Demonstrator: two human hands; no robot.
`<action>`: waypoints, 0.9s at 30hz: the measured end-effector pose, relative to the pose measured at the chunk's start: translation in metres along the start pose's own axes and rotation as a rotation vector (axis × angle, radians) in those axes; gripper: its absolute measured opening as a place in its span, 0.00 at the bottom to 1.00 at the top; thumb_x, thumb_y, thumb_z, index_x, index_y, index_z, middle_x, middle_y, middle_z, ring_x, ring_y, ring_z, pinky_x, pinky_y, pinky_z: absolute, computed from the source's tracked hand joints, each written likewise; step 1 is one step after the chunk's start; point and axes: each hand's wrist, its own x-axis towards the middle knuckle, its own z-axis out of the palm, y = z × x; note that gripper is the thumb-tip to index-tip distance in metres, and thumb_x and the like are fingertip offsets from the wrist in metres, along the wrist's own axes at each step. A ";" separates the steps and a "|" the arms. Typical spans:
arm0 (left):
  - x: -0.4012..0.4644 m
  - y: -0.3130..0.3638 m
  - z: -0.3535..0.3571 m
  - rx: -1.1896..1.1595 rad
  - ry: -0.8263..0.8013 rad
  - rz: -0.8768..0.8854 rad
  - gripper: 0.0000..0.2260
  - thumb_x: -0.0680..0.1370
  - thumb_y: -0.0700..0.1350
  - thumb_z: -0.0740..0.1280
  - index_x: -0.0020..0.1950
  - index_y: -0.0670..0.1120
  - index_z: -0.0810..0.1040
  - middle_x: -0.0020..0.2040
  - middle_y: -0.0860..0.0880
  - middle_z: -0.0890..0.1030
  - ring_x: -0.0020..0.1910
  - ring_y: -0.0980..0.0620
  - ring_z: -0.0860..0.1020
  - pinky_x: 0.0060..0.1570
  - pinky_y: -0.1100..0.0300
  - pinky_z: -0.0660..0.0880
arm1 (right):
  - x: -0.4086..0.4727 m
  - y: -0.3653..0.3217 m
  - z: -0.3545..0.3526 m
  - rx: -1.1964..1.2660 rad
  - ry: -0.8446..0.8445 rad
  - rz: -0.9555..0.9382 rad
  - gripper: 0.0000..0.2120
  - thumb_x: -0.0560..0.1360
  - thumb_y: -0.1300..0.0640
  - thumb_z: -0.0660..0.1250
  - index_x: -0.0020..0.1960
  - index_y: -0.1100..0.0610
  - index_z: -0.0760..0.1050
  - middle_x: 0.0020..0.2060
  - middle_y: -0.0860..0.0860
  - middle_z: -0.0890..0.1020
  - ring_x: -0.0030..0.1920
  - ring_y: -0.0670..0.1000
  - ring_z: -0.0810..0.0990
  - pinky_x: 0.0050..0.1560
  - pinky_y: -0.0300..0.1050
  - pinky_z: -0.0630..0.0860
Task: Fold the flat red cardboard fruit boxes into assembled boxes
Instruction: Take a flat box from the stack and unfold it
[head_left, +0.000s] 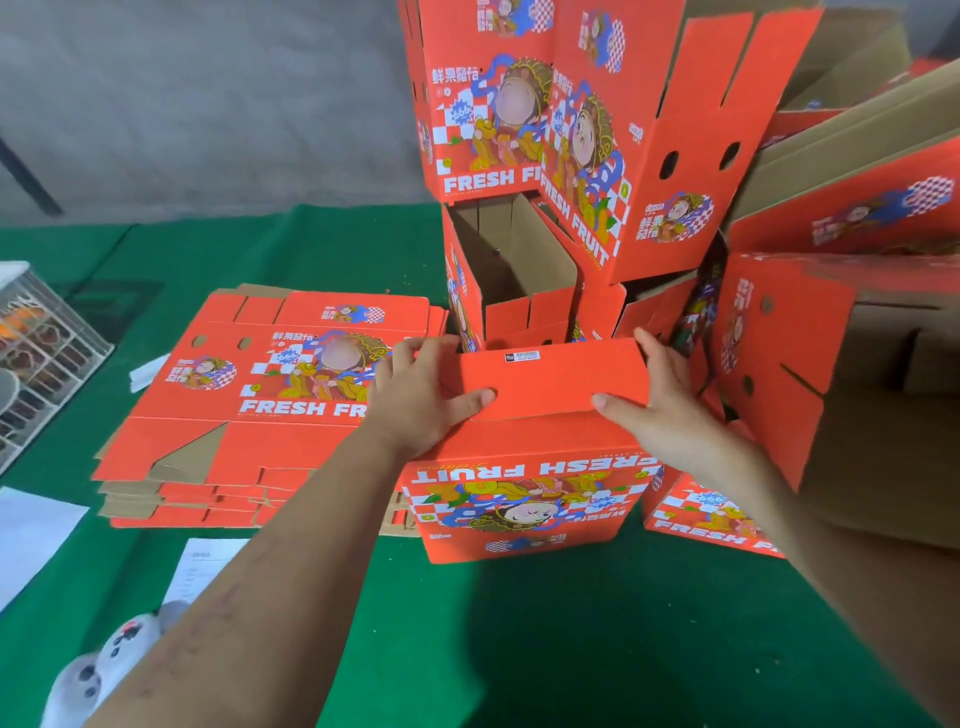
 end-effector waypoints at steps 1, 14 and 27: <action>0.000 0.003 0.000 0.068 -0.035 -0.023 0.37 0.72 0.70 0.71 0.78 0.60 0.65 0.72 0.46 0.67 0.72 0.37 0.66 0.72 0.40 0.66 | 0.003 0.001 0.000 -0.003 -0.039 0.017 0.42 0.78 0.48 0.73 0.83 0.41 0.50 0.75 0.47 0.59 0.73 0.49 0.63 0.74 0.48 0.62; -0.009 0.007 0.009 0.208 -0.039 -0.007 0.42 0.72 0.78 0.61 0.81 0.64 0.57 0.76 0.49 0.64 0.76 0.37 0.64 0.77 0.42 0.61 | 0.014 -0.009 0.001 -0.314 -0.018 0.094 0.51 0.55 0.25 0.68 0.72 0.37 0.52 0.62 0.55 0.73 0.55 0.59 0.79 0.57 0.56 0.78; -0.041 0.014 0.015 0.228 0.162 0.356 0.23 0.80 0.68 0.60 0.68 0.58 0.76 0.63 0.55 0.75 0.62 0.46 0.69 0.65 0.48 0.65 | 0.014 -0.006 0.007 -0.477 -0.021 -0.082 0.47 0.65 0.28 0.75 0.73 0.47 0.58 0.65 0.45 0.59 0.61 0.57 0.78 0.62 0.56 0.76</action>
